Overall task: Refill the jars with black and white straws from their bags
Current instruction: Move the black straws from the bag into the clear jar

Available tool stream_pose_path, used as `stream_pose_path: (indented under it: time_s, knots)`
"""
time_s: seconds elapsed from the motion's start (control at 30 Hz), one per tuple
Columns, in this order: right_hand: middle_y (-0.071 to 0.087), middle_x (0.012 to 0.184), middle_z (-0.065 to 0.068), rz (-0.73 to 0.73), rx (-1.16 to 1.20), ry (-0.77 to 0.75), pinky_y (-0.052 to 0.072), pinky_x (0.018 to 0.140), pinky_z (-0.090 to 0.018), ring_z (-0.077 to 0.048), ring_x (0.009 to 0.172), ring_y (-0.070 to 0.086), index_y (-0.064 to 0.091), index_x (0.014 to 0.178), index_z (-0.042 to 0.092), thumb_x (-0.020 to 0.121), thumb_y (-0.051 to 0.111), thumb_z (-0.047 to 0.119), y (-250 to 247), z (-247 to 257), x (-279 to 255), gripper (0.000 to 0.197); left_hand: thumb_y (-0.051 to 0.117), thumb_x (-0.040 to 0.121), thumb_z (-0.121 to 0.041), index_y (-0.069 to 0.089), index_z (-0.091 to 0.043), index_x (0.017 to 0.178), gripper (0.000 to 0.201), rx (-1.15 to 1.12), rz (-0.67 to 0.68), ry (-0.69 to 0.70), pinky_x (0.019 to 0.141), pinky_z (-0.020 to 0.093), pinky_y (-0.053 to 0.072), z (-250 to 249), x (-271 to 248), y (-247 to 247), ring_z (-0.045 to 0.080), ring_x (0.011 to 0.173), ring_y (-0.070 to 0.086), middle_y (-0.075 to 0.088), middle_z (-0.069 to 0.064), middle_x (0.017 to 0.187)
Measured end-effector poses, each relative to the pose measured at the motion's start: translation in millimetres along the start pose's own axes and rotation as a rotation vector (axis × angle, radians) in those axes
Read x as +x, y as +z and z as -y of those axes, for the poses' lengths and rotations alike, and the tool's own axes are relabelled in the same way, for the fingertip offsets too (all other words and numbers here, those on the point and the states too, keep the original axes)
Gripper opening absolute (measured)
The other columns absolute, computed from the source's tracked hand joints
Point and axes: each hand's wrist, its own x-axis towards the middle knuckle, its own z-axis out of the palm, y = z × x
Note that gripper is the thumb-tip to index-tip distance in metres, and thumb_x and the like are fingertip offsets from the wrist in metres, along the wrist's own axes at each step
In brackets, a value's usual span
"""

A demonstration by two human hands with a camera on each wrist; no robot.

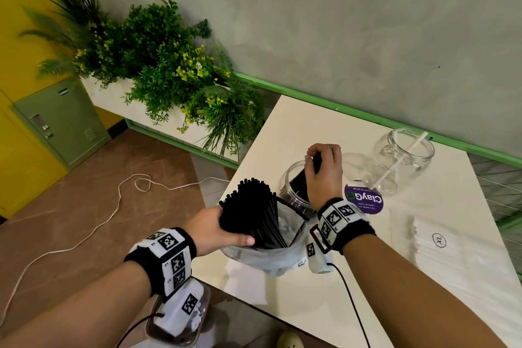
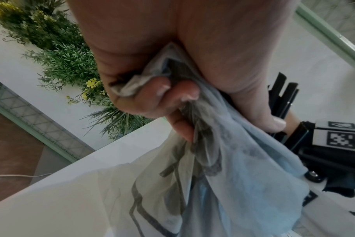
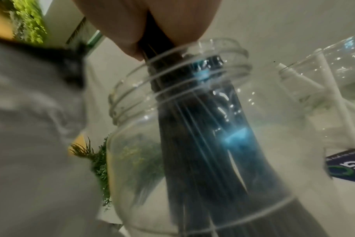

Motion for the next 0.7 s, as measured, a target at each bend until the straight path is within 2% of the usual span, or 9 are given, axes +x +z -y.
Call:
stream_pose_path:
  time_s: [0.1, 0.23, 0.3, 0.4, 0.47, 0.5, 0.6, 0.63, 0.7]
  knots:
    - [0.054, 0.108, -0.008, 0.081, 0.01, -0.02, 0.039, 0.085, -0.017, -0.011, 0.093, 0.053, 0.058, 0.11, 0.006, 0.09, 0.059, 0.005, -2.4, -3.5, 2.5, 0.02, 0.063, 0.03, -0.089, 0.063, -0.029, 0.111, 0.1, 0.005, 0.007, 0.003, 0.08, 0.018, 0.047, 1.9, 1.5, -0.8, 0.003, 0.096, 0.061, 0.066, -0.016, 0.101]
    - [0.056, 0.111, -0.01, 0.138, -0.053, -0.117, 0.037, 0.09, -0.013, -0.016, 0.097, 0.055, 0.058, 0.114, 0.003, 0.09, 0.057, 0.0, -12.1, -7.8, 14.5, 0.024, 0.063, 0.032, -0.09, 0.062, -0.03, 0.112, 0.1, 0.008, 0.02, 0.012, 0.082, 0.018, 0.047, 2.3, 1.7, -1.5, 0.003, 0.098, 0.061, 0.066, -0.016, 0.102]
    - [0.056, 0.114, -0.013, 0.18, -0.109, -0.164, 0.039, 0.094, -0.019, -0.023, 0.103, 0.056, 0.059, 0.114, 0.001, 0.087, 0.05, -0.011, -18.8, -12.0, 22.2, 0.031, 0.063, 0.032, -0.09, 0.062, -0.031, 0.111, 0.099, -0.001, 0.026, 0.011, 0.082, 0.018, 0.047, 2.3, 2.0, -2.0, 0.003, 0.098, 0.061, 0.066, -0.016, 0.101]
    - [0.057, 0.116, -0.019, 0.239, -0.251, -0.291, 0.043, 0.097, -0.039, -0.032, 0.112, 0.049, 0.061, 0.115, 0.0, 0.07, 0.047, -0.026, -29.3, -19.1, 28.5, 0.053, 0.063, 0.032, -0.089, 0.062, -0.033, 0.105, 0.091, -0.001, 0.025, 0.015, 0.079, 0.015, 0.047, 0.9, 1.7, -2.5, 0.0, 0.095, 0.061, 0.065, -0.019, 0.098]
    - [0.058, 0.115, -0.016, 0.219, -0.347, -0.369, 0.043, 0.096, -0.043, -0.03, 0.113, 0.043, 0.062, 0.114, 0.005, 0.067, 0.053, -0.024, -37.5, -22.9, 30.9, 0.056, 0.062, 0.031, -0.088, 0.058, -0.041, 0.095, 0.08, -0.008, 0.021, 0.018, 0.074, 0.011, 0.044, -1.9, 0.3, -3.4, -0.003, 0.092, 0.059, 0.063, -0.024, 0.094]
    - [0.058, 0.115, -0.014, 0.19, -0.376, -0.374, 0.043, 0.094, -0.044, -0.03, 0.112, 0.043, 0.063, 0.113, 0.007, 0.07, 0.055, -0.02, -42.2, -23.6, 29.7, 0.051, 0.063, 0.031, -0.088, 0.056, -0.043, 0.092, 0.077, -0.019, 0.02, 0.017, 0.076, 0.012, 0.045, -2.6, 0.0, -3.6, -0.003, 0.092, 0.059, 0.063, -0.024, 0.094]
    - [0.054, 0.115, -0.013, 0.101, -0.403, -0.244, 0.045, 0.089, -0.044, -0.032, 0.104, 0.046, 0.063, 0.114, 0.011, 0.087, 0.059, 0.008, -53.0, -19.8, 15.8, 0.027, 0.064, 0.031, -0.088, 0.058, -0.04, 0.098, 0.083, -0.027, 0.021, 0.011, 0.083, 0.019, 0.047, -0.2, 0.3, -2.7, 0.001, 0.096, 0.06, 0.066, -0.019, 0.1]
    - [0.052, 0.116, -0.013, 0.115, -0.4, -0.176, 0.046, 0.089, -0.043, -0.032, 0.102, 0.047, 0.061, 0.116, 0.011, 0.09, 0.061, 0.015, -54.5, -21.1, 10.3, 0.027, 0.064, 0.031, -0.088, 0.06, -0.037, 0.102, 0.088, -0.025, 0.023, 0.01, 0.084, 0.02, 0.048, 0.8, 0.6, -2.4, 0.002, 0.097, 0.061, 0.066, -0.018, 0.1]
    - [0.046, 0.117, -0.012, 0.194, -0.33, -0.044, 0.049, 0.088, -0.042, -0.032, 0.098, 0.052, 0.058, 0.12, 0.012, 0.088, 0.064, 0.015, -54.0, -28.9, 3.0, 0.033, 0.064, 0.031, -0.088, 0.061, -0.032, 0.108, 0.096, -0.019, 0.024, 0.006, 0.084, 0.02, 0.048, 2.0, 1.3, -2.4, 0.003, 0.098, 0.061, 0.066, -0.017, 0.101]
